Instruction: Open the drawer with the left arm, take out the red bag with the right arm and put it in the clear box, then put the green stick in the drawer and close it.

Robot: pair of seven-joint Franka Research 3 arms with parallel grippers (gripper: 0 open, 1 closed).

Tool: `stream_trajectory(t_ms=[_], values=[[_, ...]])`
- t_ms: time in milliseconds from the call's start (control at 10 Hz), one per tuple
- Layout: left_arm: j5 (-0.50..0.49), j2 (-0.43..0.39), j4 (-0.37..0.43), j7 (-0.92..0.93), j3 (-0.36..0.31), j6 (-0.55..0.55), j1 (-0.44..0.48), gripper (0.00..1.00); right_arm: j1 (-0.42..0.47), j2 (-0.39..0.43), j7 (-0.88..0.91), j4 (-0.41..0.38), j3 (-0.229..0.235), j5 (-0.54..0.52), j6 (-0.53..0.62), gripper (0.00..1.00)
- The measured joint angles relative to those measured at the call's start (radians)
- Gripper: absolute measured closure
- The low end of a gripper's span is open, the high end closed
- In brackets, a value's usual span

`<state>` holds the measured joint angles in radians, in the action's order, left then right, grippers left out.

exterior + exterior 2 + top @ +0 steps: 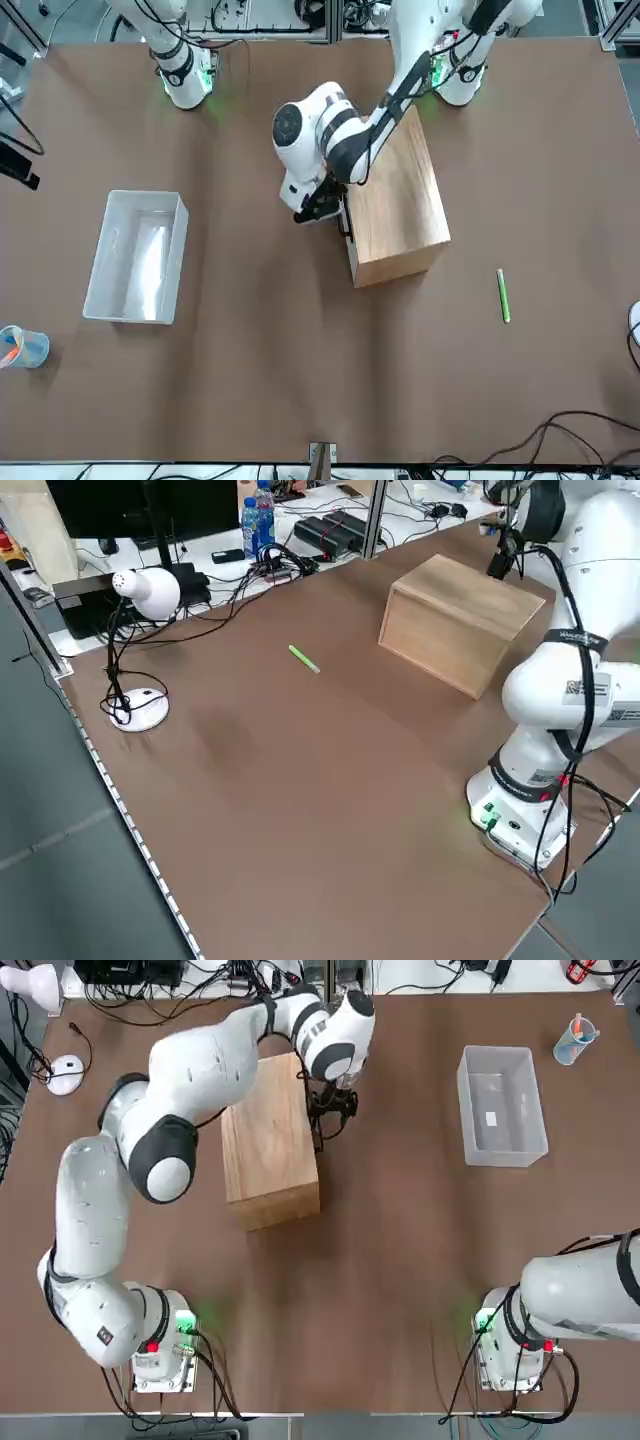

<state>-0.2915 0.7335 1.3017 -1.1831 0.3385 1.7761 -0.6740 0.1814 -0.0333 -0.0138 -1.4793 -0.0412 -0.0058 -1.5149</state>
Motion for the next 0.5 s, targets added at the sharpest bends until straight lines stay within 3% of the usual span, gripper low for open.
stream_trajectory(t_ms=[200, 500], values=[[0.000, 0.010, 0.000, -0.001, -0.004, 0.030, 0.000, 0.03, 0.001, 0.000, 0.000, 0.002, 0.000, 0.000, 0.000, 0.00], [0.000, 0.012, -0.001, -0.023, -0.007, 0.042, 0.004, 0.48, 0.002, 0.000, 0.000, 0.006, 0.000, 0.000, 0.000, 0.00]])
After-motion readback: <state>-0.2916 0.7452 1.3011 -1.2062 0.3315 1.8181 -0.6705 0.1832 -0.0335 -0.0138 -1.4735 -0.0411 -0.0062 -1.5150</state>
